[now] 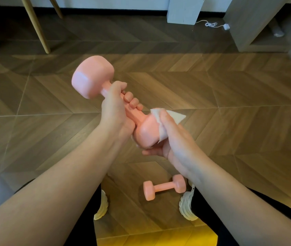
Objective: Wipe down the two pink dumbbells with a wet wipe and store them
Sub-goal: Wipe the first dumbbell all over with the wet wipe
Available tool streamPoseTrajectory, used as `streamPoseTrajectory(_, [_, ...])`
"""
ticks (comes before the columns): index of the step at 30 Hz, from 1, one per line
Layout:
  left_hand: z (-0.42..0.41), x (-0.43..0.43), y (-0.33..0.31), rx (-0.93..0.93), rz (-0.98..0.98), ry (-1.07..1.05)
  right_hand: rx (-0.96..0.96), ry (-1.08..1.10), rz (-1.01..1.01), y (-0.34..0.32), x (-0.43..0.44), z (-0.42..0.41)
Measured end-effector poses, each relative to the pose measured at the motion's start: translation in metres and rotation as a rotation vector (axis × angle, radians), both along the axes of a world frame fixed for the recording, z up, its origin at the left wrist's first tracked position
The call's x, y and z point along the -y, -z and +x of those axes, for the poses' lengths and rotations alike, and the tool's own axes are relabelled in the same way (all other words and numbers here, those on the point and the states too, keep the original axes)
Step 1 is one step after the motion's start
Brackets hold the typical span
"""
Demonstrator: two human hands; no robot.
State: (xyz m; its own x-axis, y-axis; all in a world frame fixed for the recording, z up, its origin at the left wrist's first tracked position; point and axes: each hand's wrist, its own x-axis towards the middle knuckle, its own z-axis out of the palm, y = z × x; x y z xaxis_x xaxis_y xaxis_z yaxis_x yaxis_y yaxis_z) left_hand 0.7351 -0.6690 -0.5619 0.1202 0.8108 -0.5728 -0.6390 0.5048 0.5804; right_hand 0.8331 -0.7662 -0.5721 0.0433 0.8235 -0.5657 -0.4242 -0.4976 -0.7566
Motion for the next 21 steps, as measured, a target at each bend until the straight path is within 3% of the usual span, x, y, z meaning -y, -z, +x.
streamPoseTrajectory(4, [-0.003, -0.003, 0.0, 0.035, -0.009, -0.015, -0.127, -0.144, 0.117, -0.003, 0.005, 0.011])
streamPoseTrajectory(7, [-0.004, 0.0, 0.002, 0.03, -0.007, -0.017, -0.011, -0.183, 0.175, -0.002, 0.008, 0.007])
streamPoseTrajectory(12, [-0.001, 0.003, 0.0, 0.01, 0.004, 0.016, 0.129, -0.036, 0.055, -0.002, 0.003, -0.006])
streamPoseTrajectory(17, [-0.005, -0.003, -0.001, 0.05, -0.013, -0.008, -0.039, -0.141, 0.101, -0.004, 0.004, 0.007])
streamPoseTrajectory(21, [-0.004, 0.002, 0.003, 0.056, -0.044, -0.013, 0.184, -0.194, 0.142, -0.002, 0.009, 0.002])
